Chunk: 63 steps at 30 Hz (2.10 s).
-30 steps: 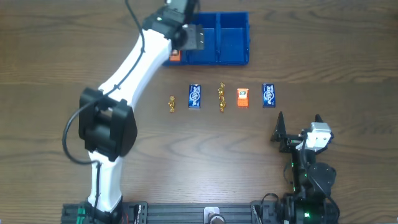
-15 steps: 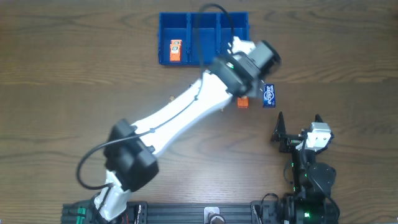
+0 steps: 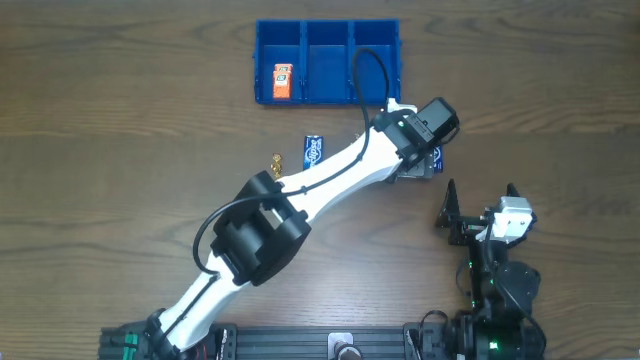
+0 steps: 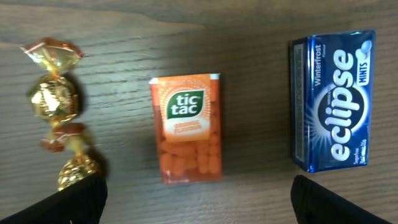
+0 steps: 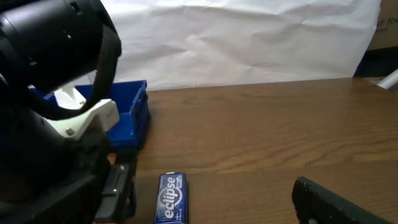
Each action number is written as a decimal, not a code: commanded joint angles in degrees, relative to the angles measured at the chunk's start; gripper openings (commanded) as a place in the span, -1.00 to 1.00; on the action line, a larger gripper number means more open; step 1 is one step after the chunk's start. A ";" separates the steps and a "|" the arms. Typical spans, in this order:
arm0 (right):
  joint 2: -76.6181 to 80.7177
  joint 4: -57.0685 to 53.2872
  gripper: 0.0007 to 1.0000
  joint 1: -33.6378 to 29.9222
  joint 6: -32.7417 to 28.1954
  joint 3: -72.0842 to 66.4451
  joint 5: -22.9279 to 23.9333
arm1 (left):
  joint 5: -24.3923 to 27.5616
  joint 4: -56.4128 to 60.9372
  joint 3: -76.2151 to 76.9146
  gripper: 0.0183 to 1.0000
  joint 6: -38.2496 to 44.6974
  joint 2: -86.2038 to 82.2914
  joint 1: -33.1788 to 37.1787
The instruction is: Sort Candies Into Trays
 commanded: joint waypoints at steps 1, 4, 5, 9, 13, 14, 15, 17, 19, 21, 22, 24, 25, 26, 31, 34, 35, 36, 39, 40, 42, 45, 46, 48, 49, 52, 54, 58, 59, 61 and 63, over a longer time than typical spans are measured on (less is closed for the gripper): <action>-0.46 -0.55 1.00 -0.24 -0.87 -0.02 -0.46 | 0.92 1.42 0.13 0.87 -1.03 1.62 0.70; -0.46 -0.55 1.00 -0.24 -0.87 -0.02 -0.46 | 0.72 1.97 0.13 0.83 -1.03 2.62 0.92; -0.46 -0.55 1.00 -0.24 -0.87 -0.02 -0.46 | 0.70 2.05 0.13 0.81 -1.05 3.06 1.01; -0.46 -0.55 1.00 -0.24 -0.87 -0.02 -0.46 | -0.46 2.16 0.13 0.70 -1.42 3.78 1.25; -0.46 -0.55 1.00 -0.24 -0.85 -0.02 -0.46 | -0.94 2.21 0.13 0.59 -1.49 3.80 1.53; -0.46 -0.55 1.00 -0.24 -0.87 -0.02 -0.46 | -0.96 2.21 0.13 0.58 -1.46 3.91 1.64; -0.46 -0.57 1.00 -0.24 -0.87 -0.02 -0.46 | -0.96 2.23 0.13 0.58 -1.46 4.04 1.75; -0.46 -0.55 1.00 -0.24 -0.87 -0.02 -0.46 | -0.96 2.23 0.13 0.56 -1.46 4.35 2.03; -0.46 -0.55 1.00 -0.24 -0.85 -0.02 -0.46 | -0.90 2.21 0.13 0.52 -1.46 4.42 2.38; -0.46 -0.55 1.00 -0.24 -0.85 -0.02 -0.46 | -0.92 2.21 0.13 0.48 -1.31 4.42 2.56; -0.46 -0.55 1.00 -0.24 -0.87 -0.02 -0.46 | -0.92 2.23 0.13 0.44 -1.01 4.42 2.60; -0.46 -0.55 1.00 -0.24 -0.87 -0.02 -0.46 | -0.92 2.32 0.13 0.44 -1.01 4.81 2.60; -0.46 -0.55 1.00 -0.24 -0.87 -0.02 -0.46 | -0.90 2.45 0.13 0.44 -1.01 4.94 2.60; -0.46 -0.55 1.00 -0.24 -0.87 -0.02 -0.46 | -0.76 2.64 0.13 0.43 -0.98 5.22 2.60; -0.46 -0.55 1.00 -0.24 -0.87 -0.02 -0.46 | -0.74 3.32 0.15 0.39 -0.50 6.03 2.60; -0.46 -0.55 1.00 -0.24 -0.85 -0.02 -0.46 | -0.74 3.50 0.15 0.30 -0.42 6.03 2.60; -0.46 -0.55 1.00 -0.24 -0.87 -0.02 -0.46 | -0.74 3.74 0.15 0.23 -0.17 6.03 2.60; -0.46 -0.55 1.00 -0.24 -0.87 -0.02 -0.48 | -0.74 3.89 0.15 0.12 -0.11 6.03 2.60; -0.46 -0.55 1.00 -0.24 -0.87 -0.02 -0.46 | -0.76 3.89 0.15 -0.13 0.11 6.03 2.58; -0.46 -0.55 1.00 -0.24 -0.87 -0.02 -0.46 | -0.76 3.89 0.15 -0.21 0.28 6.03 2.56; -0.46 -0.55 1.00 -0.24 -0.87 -0.02 -0.46 | -0.87 3.91 0.15 -0.29 0.59 6.03 2.51; -0.46 -0.55 1.00 -0.24 -0.87 -0.02 -0.46 | -1.51 3.91 0.15 -0.37 1.40 6.05 2.23; -0.46 -0.57 1.00 -0.24 -0.87 -0.02 -0.46 | -1.79 3.91 0.15 -0.39 1.44 6.05 2.19; -0.46 -0.55 1.00 -0.24 -0.87 -0.02 -0.46 | -2.01 3.96 0.15 -0.43 1.62 6.05 2.03; -0.46 -0.55 1.00 -0.24 -0.85 -0.02 -0.46 | -2.01 3.93 0.15 -0.45 1.62 6.05 2.03; -0.46 -0.55 1.00 -0.24 -0.85 -0.02 -0.46 | -2.01 3.89 0.26 -0.47 1.62 5.95 2.05; -0.46 -0.57 1.00 -0.24 -0.87 -0.02 -0.46 | -2.10 3.54 0.87 -0.49 1.66 5.46 2.12; -0.46 -0.55 1.00 -0.24 -0.87 -0.02 -0.46 | -4.13 1.05 6.19 -0.50 5.40 2.51 3.32; -0.46 -0.57 1.00 -0.24 -0.87 -0.02 -0.46 | -5.16 0.04 7.80 -0.50 6.21 1.68 3.76; -0.46 -0.55 1.00 -0.24 -0.87 -0.02 -0.46 | -7.04 -2.14 11.19 -0.50 7.89 -0.22 4.83; -0.46 -0.55 1.00 -0.24 -0.87 -0.02 -0.46 | -9.01 -4.13 14.36 -0.51 9.62 -2.43 6.32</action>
